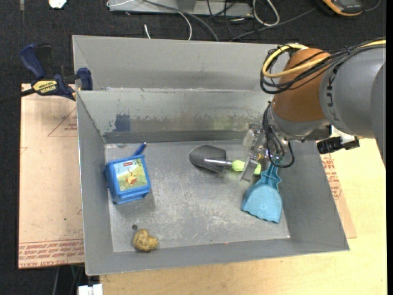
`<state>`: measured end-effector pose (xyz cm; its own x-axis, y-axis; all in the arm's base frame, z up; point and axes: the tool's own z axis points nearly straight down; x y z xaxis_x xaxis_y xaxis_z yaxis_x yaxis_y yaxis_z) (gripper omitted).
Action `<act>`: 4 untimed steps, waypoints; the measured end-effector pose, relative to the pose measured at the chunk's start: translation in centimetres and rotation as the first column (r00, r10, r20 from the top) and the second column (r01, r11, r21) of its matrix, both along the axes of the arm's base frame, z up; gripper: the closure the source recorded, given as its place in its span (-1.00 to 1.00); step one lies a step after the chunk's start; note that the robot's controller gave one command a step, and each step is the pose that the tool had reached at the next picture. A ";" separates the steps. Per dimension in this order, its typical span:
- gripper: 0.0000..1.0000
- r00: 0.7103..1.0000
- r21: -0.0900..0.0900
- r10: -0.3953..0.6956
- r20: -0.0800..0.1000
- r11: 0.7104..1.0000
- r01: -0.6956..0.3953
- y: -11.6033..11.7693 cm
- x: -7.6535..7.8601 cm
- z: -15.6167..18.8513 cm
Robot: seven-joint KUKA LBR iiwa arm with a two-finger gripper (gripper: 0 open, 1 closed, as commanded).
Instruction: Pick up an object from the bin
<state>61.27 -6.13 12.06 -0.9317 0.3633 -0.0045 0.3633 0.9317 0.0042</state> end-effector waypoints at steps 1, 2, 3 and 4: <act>-1.00 0.999 -0.001 0.042 0.001 0.999 -0.042 0.4 0.1 -5.4; 1.00 0.985 0.002 -0.171 0.011 0.985 0.171 0.8 0.2 -5.0; 1.00 0.985 0.001 -0.171 0.011 0.985 0.171 0.8 0.2 -5.0; 1.00 0.985 0.002 -0.171 0.007 0.985 0.171 0.8 0.0 -4.2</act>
Offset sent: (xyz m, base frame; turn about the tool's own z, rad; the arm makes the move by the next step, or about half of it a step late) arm 0.0008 0.0074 -0.0506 0.1752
